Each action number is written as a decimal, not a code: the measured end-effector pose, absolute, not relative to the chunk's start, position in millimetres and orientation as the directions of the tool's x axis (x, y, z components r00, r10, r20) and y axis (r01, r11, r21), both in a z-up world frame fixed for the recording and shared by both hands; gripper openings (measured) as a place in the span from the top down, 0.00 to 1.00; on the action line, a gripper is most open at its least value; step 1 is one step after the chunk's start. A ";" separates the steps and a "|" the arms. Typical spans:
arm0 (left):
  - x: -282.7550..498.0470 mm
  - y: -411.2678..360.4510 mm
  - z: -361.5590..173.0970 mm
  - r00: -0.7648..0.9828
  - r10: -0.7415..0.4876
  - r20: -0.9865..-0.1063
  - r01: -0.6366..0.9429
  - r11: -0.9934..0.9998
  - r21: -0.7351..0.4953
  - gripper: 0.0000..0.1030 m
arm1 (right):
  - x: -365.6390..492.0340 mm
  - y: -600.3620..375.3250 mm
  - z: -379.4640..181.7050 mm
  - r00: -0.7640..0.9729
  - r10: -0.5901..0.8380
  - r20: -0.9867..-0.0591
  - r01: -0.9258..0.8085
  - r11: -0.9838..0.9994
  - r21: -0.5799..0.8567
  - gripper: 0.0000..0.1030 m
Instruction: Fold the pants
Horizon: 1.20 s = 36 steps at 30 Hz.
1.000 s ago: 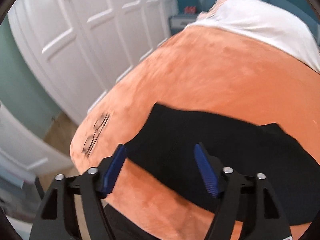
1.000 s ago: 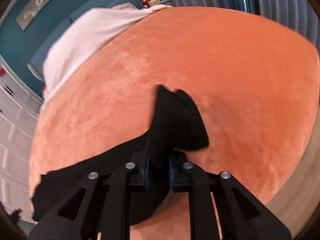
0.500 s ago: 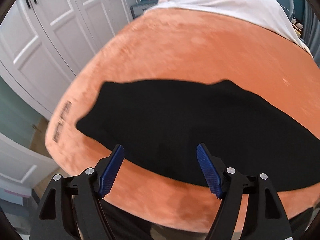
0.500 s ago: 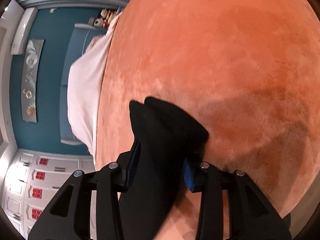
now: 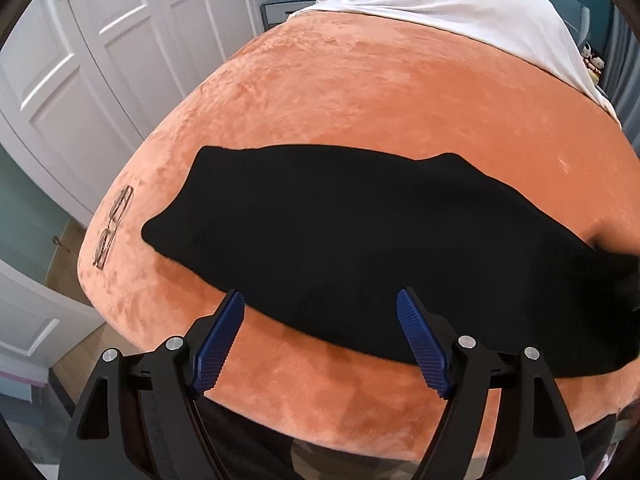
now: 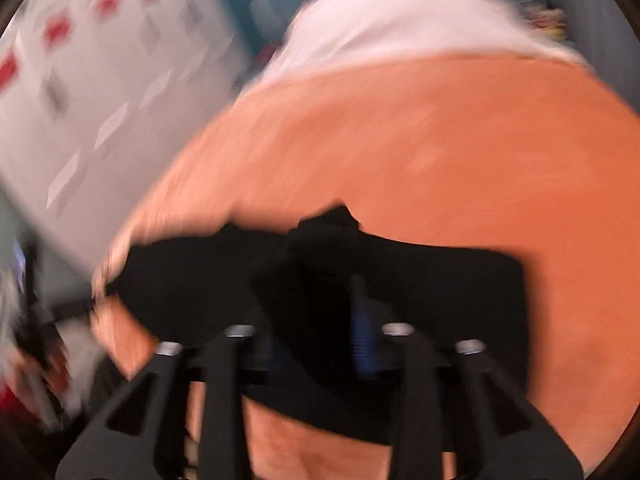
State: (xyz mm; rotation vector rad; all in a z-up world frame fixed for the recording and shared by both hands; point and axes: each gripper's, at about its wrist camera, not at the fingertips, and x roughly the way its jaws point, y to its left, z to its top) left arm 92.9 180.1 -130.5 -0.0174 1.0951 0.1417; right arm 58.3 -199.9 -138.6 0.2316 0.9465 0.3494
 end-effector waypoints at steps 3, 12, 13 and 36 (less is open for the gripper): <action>86.7 200.1 -128.4 0.442 0.102 -0.891 -0.139 0.989 0.044 0.24 | 51.0 -139.7 -193.5 0.377 0.334 -0.864 -0.218 0.938 0.268 0.56; 84.0 236.0 -149.0 0.431 0.062 -0.900 -0.170 0.985 -0.014 0.22 | 19.3 -204.1 -146.8 0.493 0.265 -0.829 -0.035 0.958 0.285 0.52; 84.4 231.8 -150.6 0.428 0.048 -0.903 -0.160 0.987 -0.023 0.22 | 22.6 -200.6 -146.5 0.488 0.244 -0.838 -0.044 0.966 0.256 0.51; 81.4 241.7 -152.5 0.426 0.009 -0.905 -0.147 0.987 -0.059 0.20 | 39.8 -142.4 -172.3 0.413 0.332 -0.848 -0.073 0.940 0.333 0.76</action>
